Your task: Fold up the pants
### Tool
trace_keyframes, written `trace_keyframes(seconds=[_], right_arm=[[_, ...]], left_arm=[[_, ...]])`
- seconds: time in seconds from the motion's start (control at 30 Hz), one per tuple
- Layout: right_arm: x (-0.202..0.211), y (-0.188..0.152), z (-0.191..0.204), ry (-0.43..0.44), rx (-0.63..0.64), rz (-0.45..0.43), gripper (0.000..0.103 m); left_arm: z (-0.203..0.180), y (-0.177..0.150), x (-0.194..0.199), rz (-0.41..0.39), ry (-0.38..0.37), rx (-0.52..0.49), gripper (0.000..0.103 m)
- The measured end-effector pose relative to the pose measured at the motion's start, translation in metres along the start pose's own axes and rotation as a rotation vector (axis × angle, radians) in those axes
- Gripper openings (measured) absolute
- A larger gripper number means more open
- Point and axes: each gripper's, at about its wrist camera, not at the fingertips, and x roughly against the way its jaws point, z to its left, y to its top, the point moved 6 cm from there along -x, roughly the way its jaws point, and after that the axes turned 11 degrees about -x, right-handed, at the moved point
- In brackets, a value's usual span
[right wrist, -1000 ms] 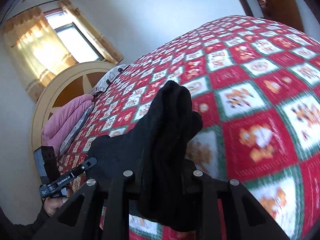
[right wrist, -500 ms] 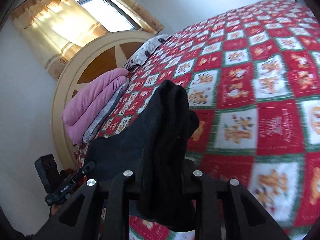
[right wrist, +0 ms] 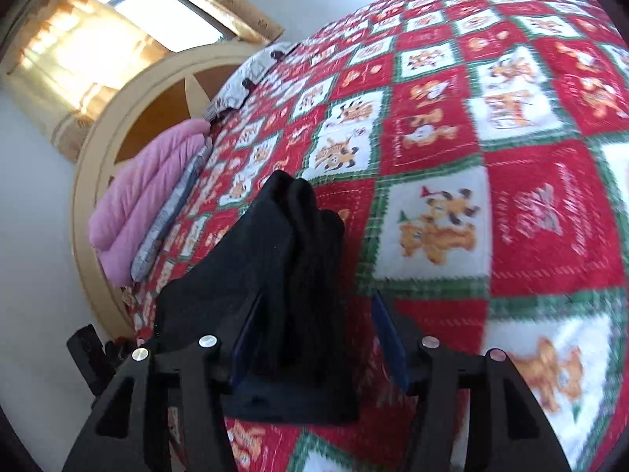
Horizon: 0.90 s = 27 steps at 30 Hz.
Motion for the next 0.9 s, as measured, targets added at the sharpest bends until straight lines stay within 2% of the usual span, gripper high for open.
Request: trace_keyframes(seconds=[0.07,0.17,0.27,0.37,0.53,0.9], right_arm=[[0.006,-0.005,0.003,-0.009,0.028,-0.002,0.058],[0.006,-0.015,0.001,-0.08,0.069,-0.003,0.058],[0.003,-0.02,-0.01,-0.119,0.057,-0.003,0.064],[0.005,-0.023,-0.017,-0.101,0.03,-0.017,0.064],[0.008,-0.027,-0.013,-0.15,0.057,-0.044,0.065],[0.033,-0.041,-0.023,-0.175,0.013,-0.092,0.067]], left_arm=[[-0.003,-0.004,0.002,0.004,0.026,-0.023,0.069],[-0.004,-0.011,0.004,0.004,0.057,-0.045,0.071],[-0.002,-0.015,0.005,-0.001,0.052,-0.019,0.074],[-0.001,-0.017,0.006,-0.006,0.055,-0.013,0.076],[-0.002,-0.019,0.009,-0.008,0.067,-0.013,0.078],[-0.004,-0.022,0.012,0.016,0.072,-0.014,0.079]])
